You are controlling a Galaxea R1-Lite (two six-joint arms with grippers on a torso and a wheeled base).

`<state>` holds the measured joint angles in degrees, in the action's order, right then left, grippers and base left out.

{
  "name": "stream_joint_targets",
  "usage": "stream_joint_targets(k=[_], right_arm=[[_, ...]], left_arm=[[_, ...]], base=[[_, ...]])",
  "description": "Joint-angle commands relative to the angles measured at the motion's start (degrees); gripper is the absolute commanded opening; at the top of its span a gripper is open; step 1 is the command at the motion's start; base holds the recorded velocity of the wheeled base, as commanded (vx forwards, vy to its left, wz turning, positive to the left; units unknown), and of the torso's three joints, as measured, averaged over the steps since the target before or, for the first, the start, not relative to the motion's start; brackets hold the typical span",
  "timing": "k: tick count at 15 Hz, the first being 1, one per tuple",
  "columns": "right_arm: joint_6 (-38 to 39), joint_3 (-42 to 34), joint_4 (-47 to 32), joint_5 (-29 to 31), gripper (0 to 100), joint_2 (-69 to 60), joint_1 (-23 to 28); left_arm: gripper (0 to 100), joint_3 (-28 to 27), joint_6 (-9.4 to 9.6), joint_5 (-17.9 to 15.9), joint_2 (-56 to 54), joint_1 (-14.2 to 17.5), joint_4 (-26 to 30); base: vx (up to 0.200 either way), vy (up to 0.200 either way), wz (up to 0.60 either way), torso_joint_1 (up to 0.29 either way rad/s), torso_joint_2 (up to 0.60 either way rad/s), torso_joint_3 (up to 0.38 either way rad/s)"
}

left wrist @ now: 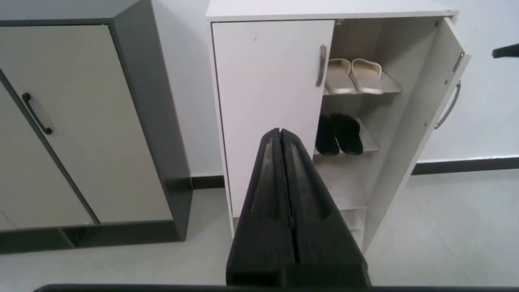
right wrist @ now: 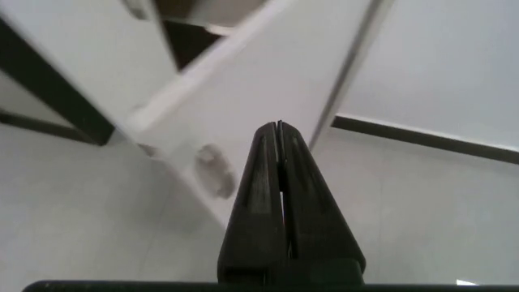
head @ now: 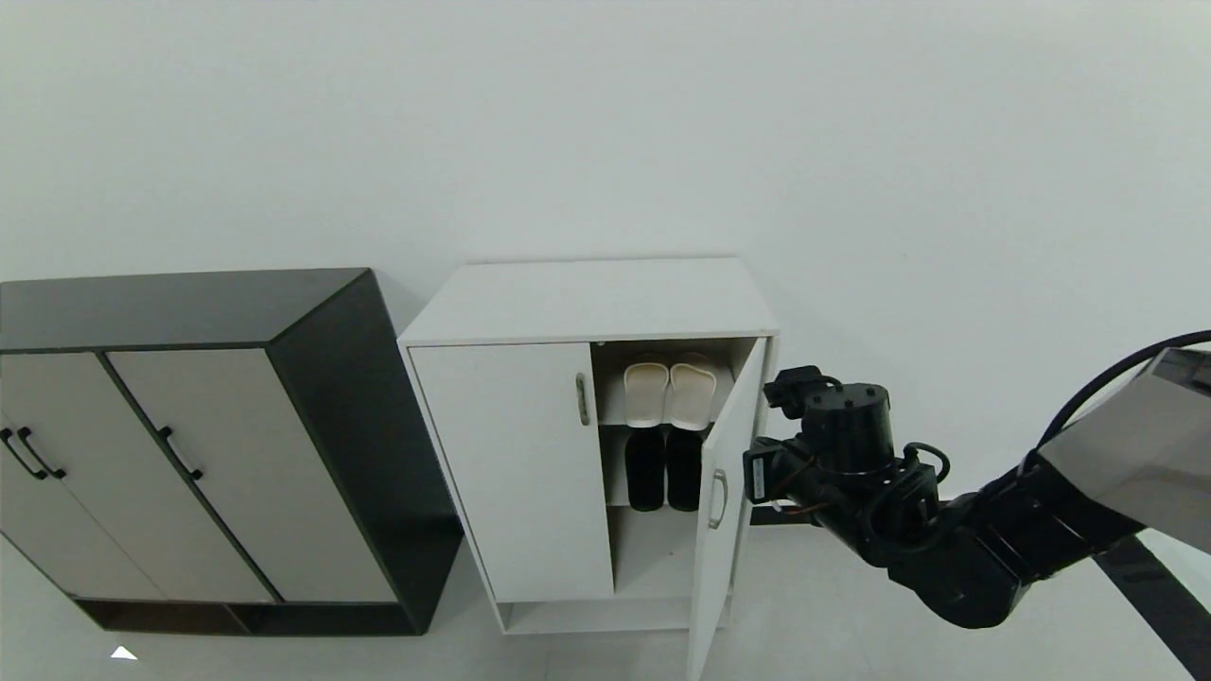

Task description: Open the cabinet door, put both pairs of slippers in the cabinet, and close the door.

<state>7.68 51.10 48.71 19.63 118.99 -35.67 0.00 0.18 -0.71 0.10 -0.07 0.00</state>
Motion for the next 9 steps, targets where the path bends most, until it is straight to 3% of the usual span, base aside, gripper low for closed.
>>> stream_joint_targets(k=[1, 9], right_arm=[[-0.03, 1.46, 0.33, -1.17, 0, 4.05, 0.60], [0.32, 16.75, 0.86, -3.89, 0, 13.99, 0.60]], left_arm=[[0, 0.00, -0.01, 0.00, 0.08, -0.01, 0.00], [0, 0.00, -0.01, 0.00, 0.08, -0.01, 0.00]], base=[[0.000, 0.000, 0.00, 0.000, 0.00, 0.000], [0.000, 0.000, 0.00, 0.000, 0.00, 0.000]])
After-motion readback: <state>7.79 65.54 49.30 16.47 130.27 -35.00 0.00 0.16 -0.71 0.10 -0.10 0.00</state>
